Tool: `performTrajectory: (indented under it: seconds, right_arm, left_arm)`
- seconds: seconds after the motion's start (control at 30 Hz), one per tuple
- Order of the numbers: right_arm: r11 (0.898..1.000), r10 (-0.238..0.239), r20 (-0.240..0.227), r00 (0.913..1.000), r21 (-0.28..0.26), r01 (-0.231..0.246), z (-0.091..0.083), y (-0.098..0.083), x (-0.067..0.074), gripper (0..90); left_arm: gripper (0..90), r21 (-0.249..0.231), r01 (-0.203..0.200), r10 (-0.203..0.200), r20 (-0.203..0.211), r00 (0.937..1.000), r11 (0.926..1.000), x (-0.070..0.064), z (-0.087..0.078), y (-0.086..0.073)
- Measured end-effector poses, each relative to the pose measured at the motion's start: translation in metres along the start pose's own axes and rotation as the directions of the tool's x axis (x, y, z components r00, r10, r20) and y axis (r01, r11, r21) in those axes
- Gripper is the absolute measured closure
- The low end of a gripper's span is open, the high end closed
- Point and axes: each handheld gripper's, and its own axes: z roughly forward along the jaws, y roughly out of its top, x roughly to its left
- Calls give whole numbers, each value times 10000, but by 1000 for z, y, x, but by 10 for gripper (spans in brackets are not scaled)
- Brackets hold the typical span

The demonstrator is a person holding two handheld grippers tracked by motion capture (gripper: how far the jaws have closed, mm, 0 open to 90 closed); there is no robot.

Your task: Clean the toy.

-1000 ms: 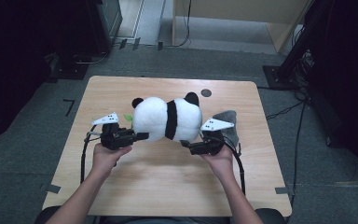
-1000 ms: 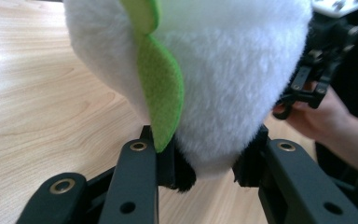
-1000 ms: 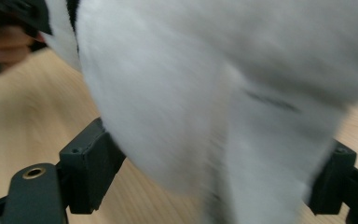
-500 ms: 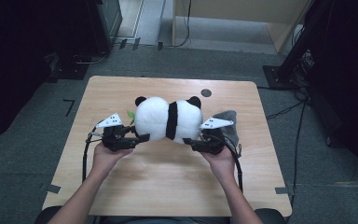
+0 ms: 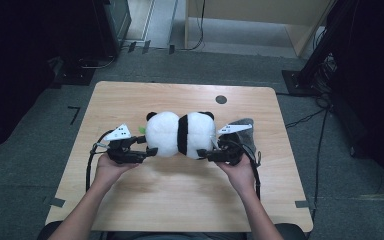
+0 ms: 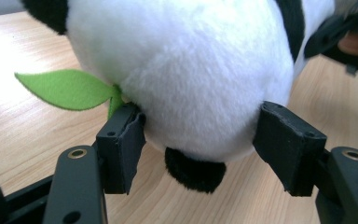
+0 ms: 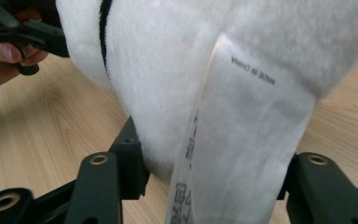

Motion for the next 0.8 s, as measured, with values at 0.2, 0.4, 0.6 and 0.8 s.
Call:
performTrajectory:
  seconds: [0.2, 0.4, 0.6, 0.8]
  right_arm:
    - [9987, 345, -1, 9994, 367, -344, 6, -2, -5, 428]
    - [9968, 614, -37, 9981, 517, -611, 11, -4, -8, 395]
    - [9966, 606, 121, 9981, 549, -612, 14, -7, -12, 378]
    - [9979, 584, 145, 9982, 284, -587, 18, -10, -17, 350]
  left_arm:
    - [341, 630, 163, -158, -92, 9998, 9979, 2, 7, -4]
    - [342, 849, 252, -222, -362, 9991, 9961, 5, 9, -6]
    - [354, 928, 508, -474, -379, 9982, 9944, 7, 12, -9]
    - [354, 634, 657, -632, -402, 9972, 9958, 10, 14, -12]
